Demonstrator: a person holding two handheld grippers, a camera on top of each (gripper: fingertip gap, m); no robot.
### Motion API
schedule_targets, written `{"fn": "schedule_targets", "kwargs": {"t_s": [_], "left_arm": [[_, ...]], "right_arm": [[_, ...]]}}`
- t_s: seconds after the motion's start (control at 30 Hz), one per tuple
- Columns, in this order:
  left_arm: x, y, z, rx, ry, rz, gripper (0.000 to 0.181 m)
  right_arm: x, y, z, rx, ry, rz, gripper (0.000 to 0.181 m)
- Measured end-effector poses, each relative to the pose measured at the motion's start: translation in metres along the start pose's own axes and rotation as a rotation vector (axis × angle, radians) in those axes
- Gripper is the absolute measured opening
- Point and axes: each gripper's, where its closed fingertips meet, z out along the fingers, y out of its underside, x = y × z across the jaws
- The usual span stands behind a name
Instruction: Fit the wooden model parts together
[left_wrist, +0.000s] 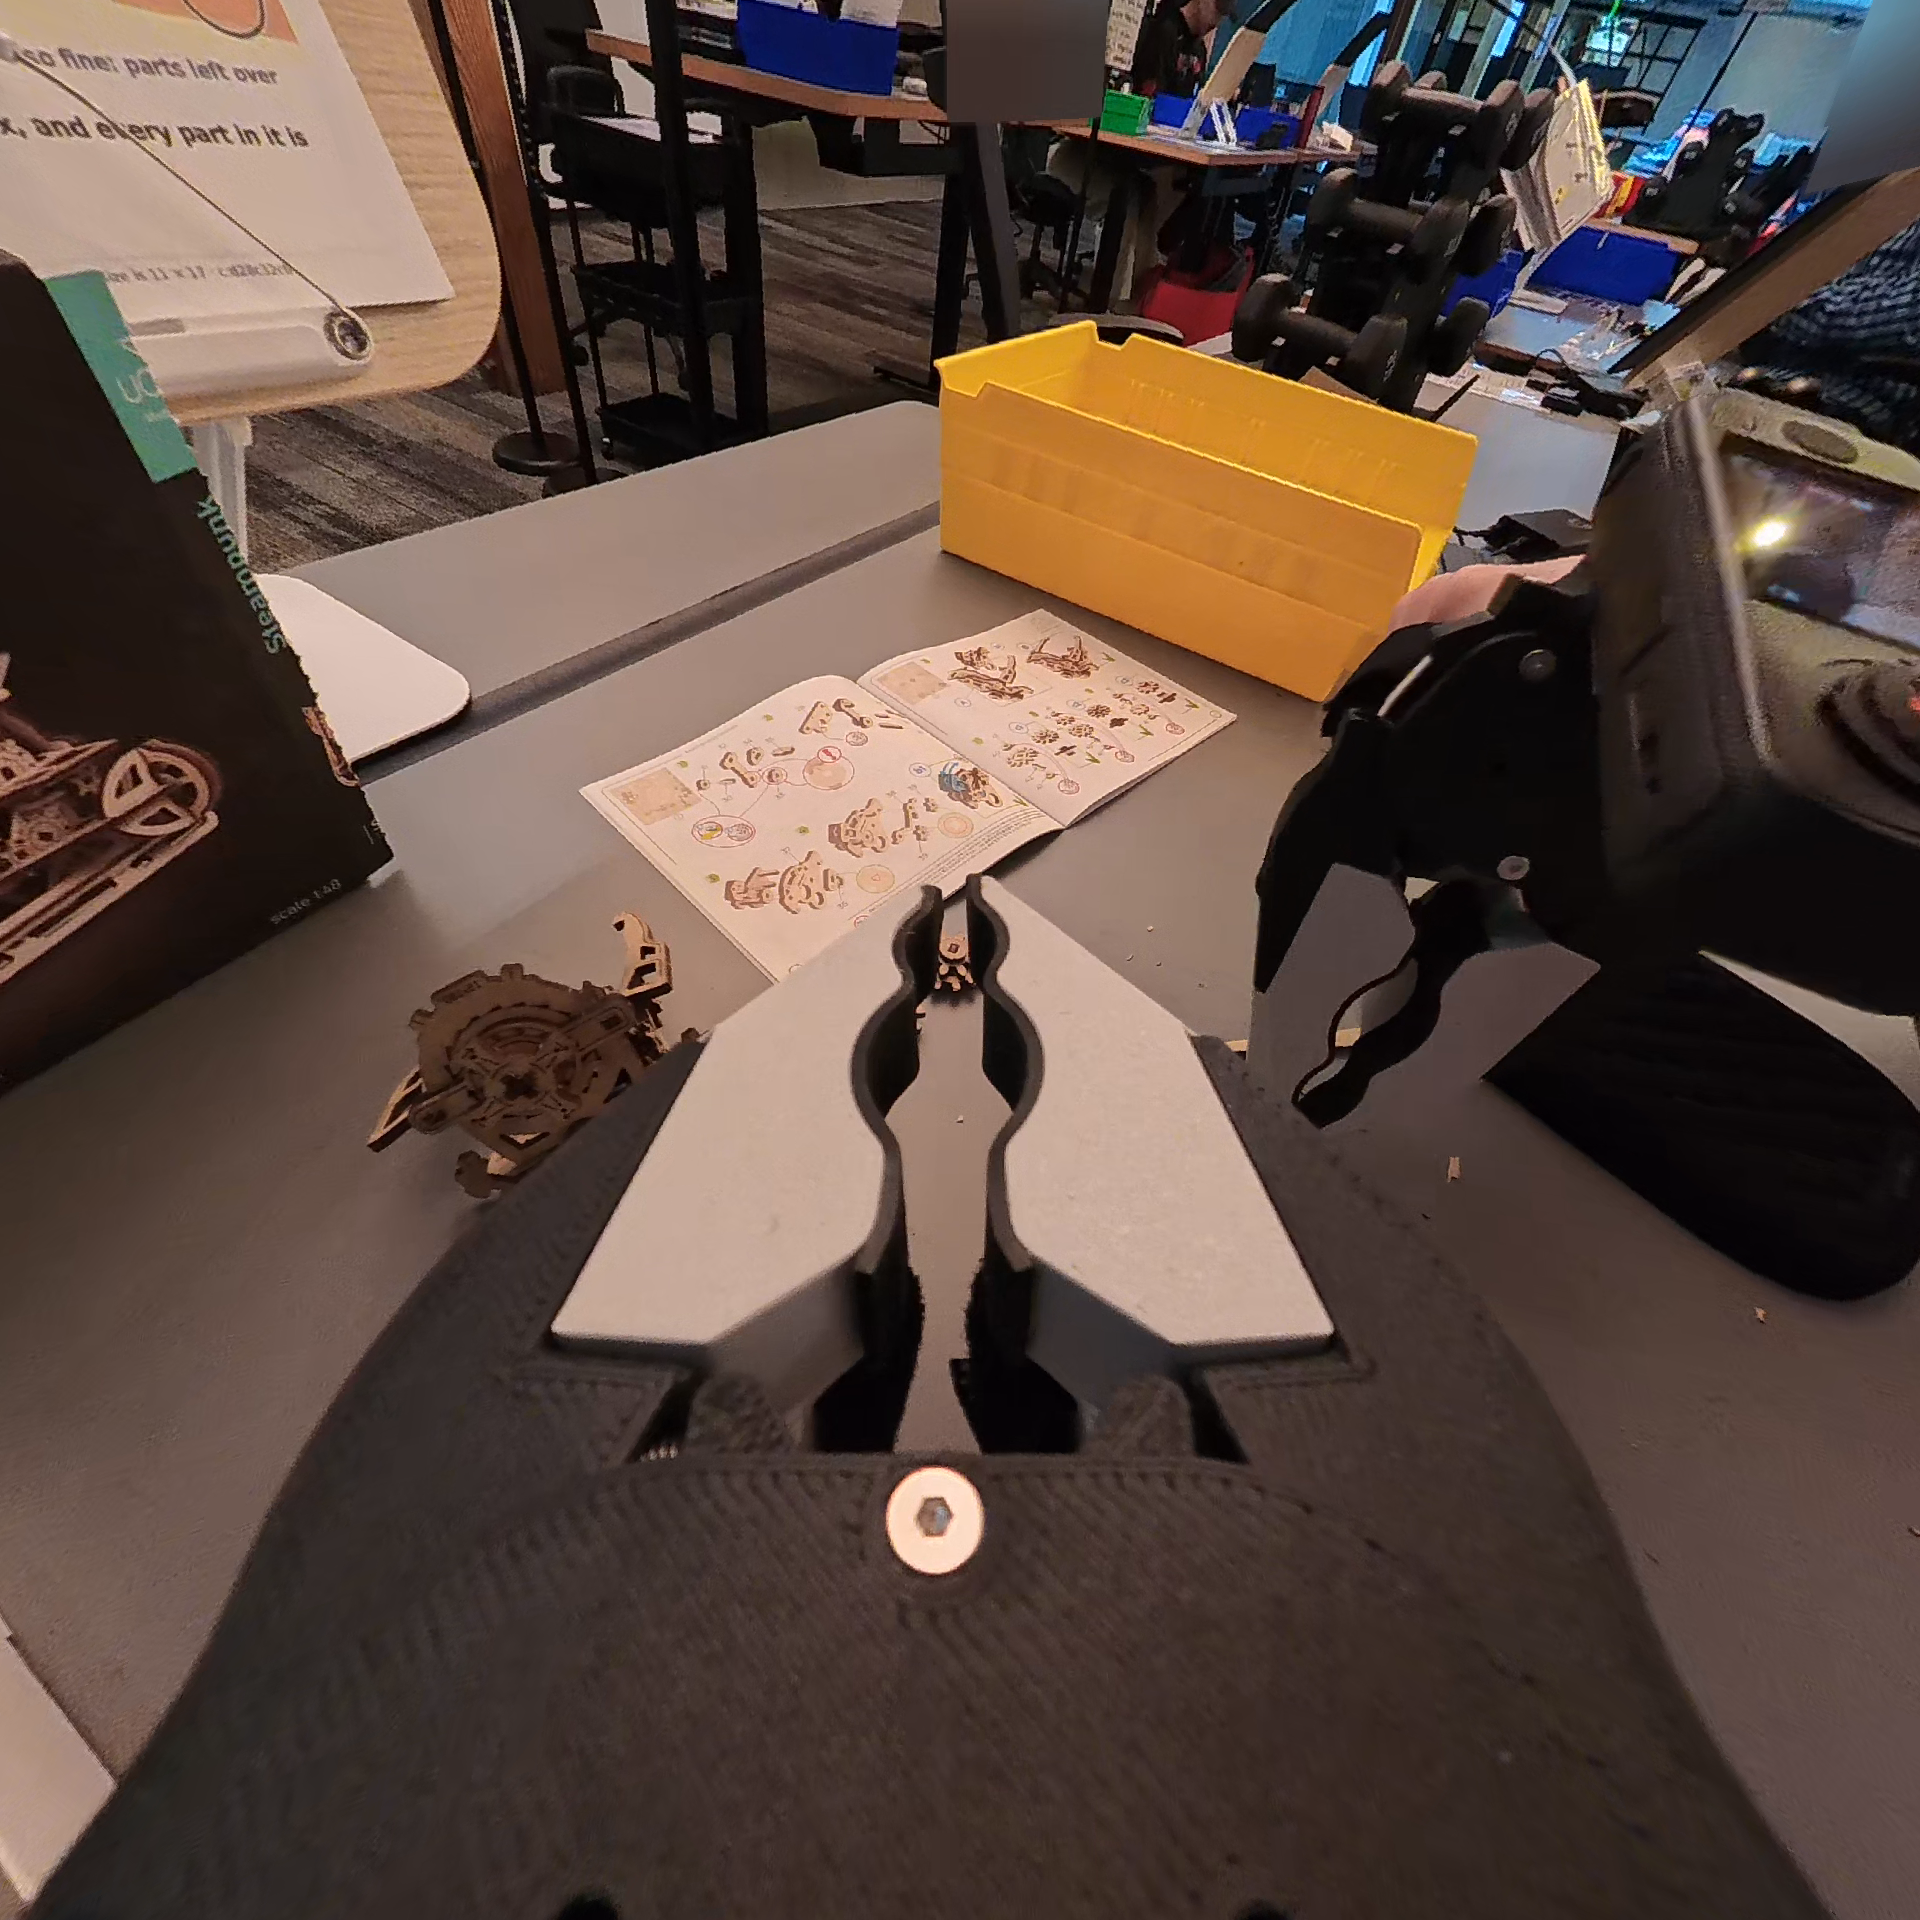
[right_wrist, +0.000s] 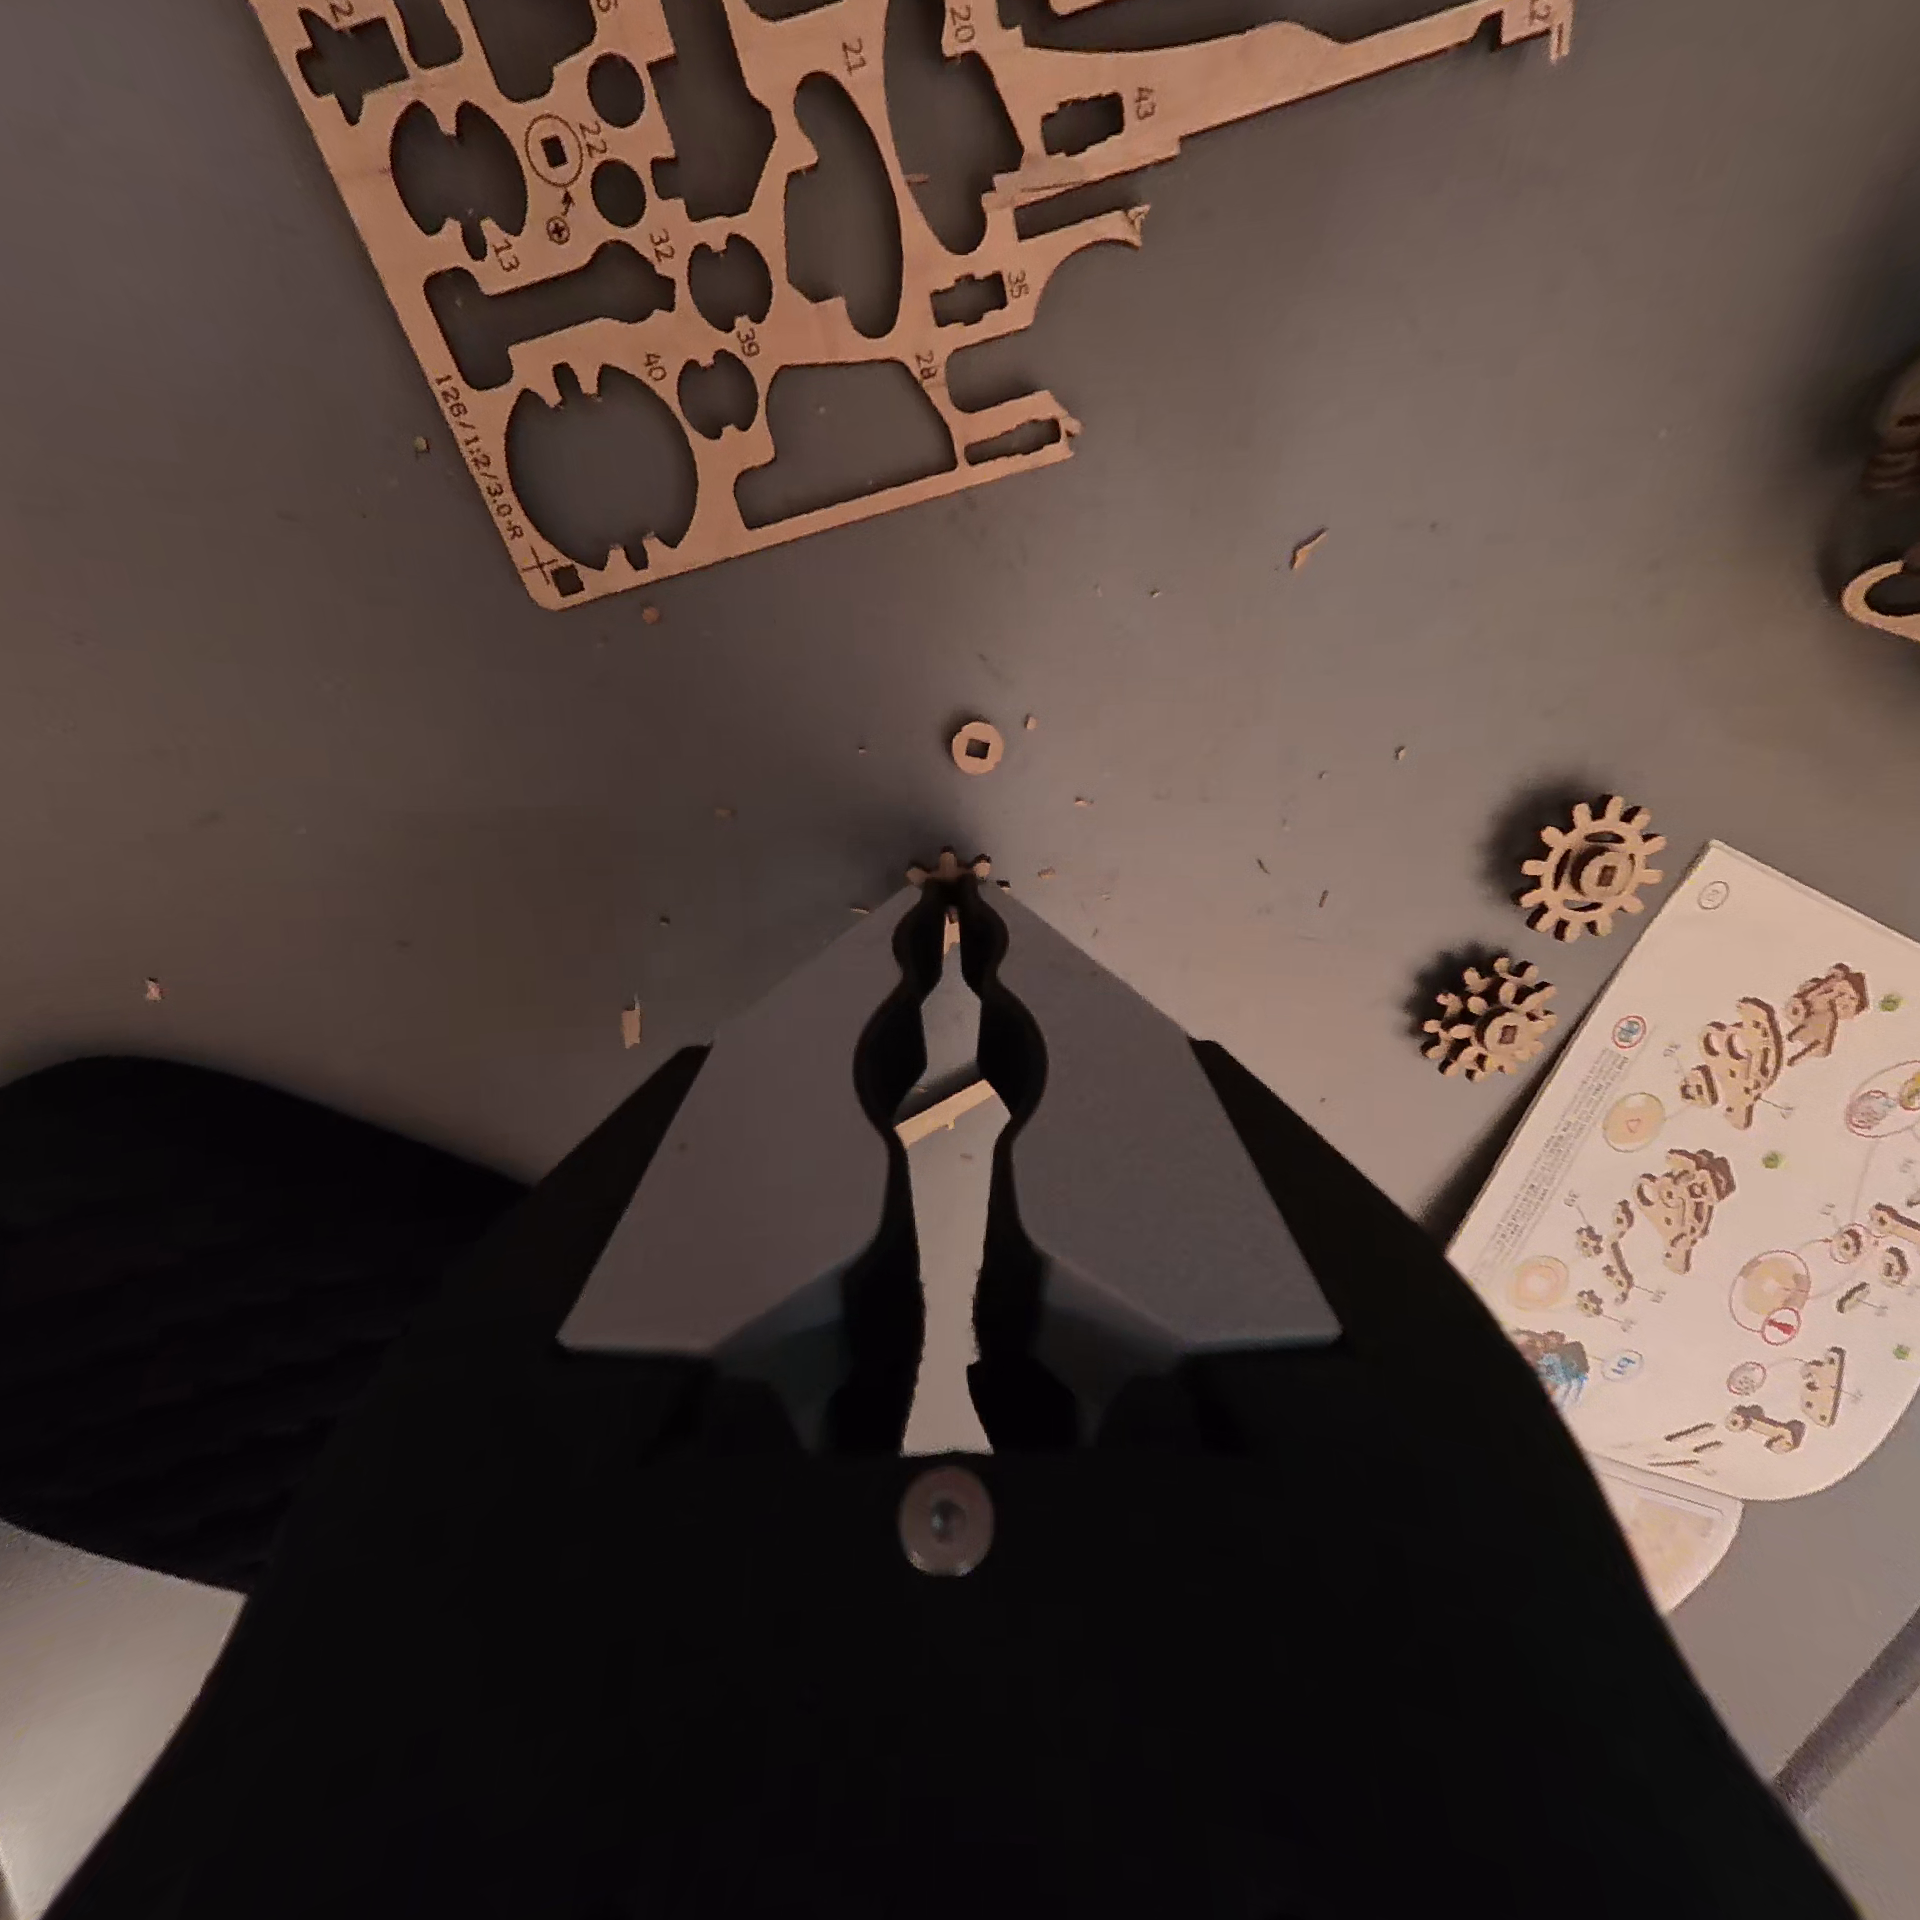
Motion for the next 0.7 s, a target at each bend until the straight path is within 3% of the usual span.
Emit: {"fn": "schedule_targets", "kwargs": {"t_s": [0.4, 0.7], "left_arm": [[-0.0020, 0.0000, -0.0006, 0.003, -0.006, -0.004, 0.003], [-0.0027, 0.0008, -0.0002, 0.000, -0.009, -0.005, 0.003]], "right_arm": [[-0.0006, -0.0003, 0.0007, -0.062, -0.061, 0.017, 0.002], [-0.0007, -0.0004, 0.0012, -0.099, -0.025, 0.027, 0.002]]}}
